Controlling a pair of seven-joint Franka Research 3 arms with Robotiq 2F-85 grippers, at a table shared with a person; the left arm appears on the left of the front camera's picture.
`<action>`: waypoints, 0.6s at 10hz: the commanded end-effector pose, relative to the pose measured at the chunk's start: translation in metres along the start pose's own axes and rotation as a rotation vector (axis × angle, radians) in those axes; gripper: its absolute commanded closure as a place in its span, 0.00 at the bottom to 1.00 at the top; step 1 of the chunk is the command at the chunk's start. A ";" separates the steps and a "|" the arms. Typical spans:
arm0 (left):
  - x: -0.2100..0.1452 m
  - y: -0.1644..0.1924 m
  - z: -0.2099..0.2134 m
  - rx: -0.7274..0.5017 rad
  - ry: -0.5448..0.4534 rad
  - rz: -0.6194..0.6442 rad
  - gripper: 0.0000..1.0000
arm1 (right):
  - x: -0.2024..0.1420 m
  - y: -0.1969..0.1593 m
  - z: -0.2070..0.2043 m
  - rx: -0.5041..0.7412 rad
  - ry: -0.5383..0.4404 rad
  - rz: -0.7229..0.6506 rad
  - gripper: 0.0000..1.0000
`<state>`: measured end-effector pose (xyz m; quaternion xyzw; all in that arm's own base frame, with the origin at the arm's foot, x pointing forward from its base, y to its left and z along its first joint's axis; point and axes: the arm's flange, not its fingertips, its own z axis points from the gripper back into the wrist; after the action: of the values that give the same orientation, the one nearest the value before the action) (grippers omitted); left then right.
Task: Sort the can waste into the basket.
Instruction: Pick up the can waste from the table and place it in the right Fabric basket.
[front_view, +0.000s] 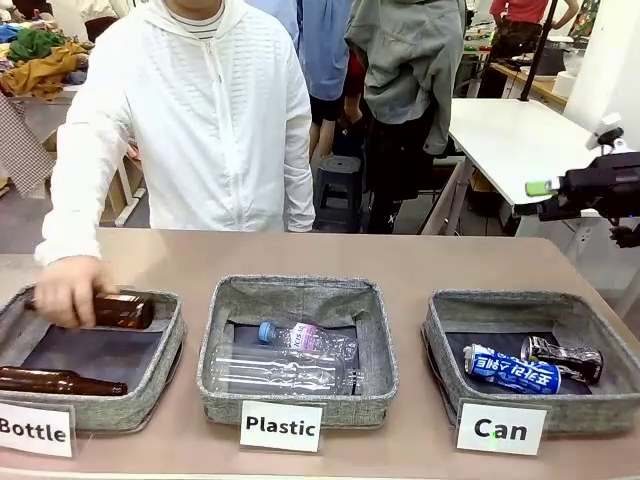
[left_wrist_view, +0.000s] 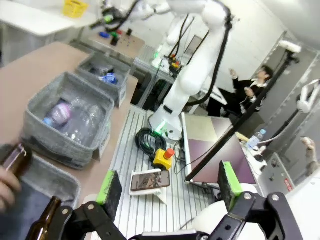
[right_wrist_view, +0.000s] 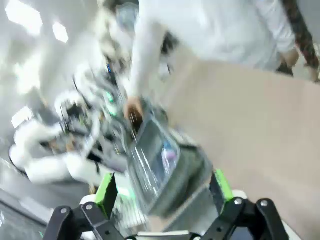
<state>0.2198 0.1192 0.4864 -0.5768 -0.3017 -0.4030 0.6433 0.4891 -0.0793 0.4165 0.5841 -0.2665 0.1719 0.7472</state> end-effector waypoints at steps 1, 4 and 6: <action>0.018 -0.075 0.078 0.036 -0.116 -0.142 0.00 | 0.001 0.000 -0.007 0.069 -0.285 -0.067 0.00; 0.002 -0.100 0.147 0.062 -0.301 -0.172 0.00 | -0.002 -0.015 0.005 0.092 -0.293 -0.065 0.00; 0.001 -0.100 0.159 0.069 -0.358 -0.181 0.00 | -0.001 -0.013 0.005 0.070 -0.279 -0.090 0.00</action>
<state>0.1441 0.2695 0.5521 -0.5762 -0.4746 -0.3433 0.5700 0.4954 -0.0877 0.4044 0.6411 -0.3361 0.0618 0.6871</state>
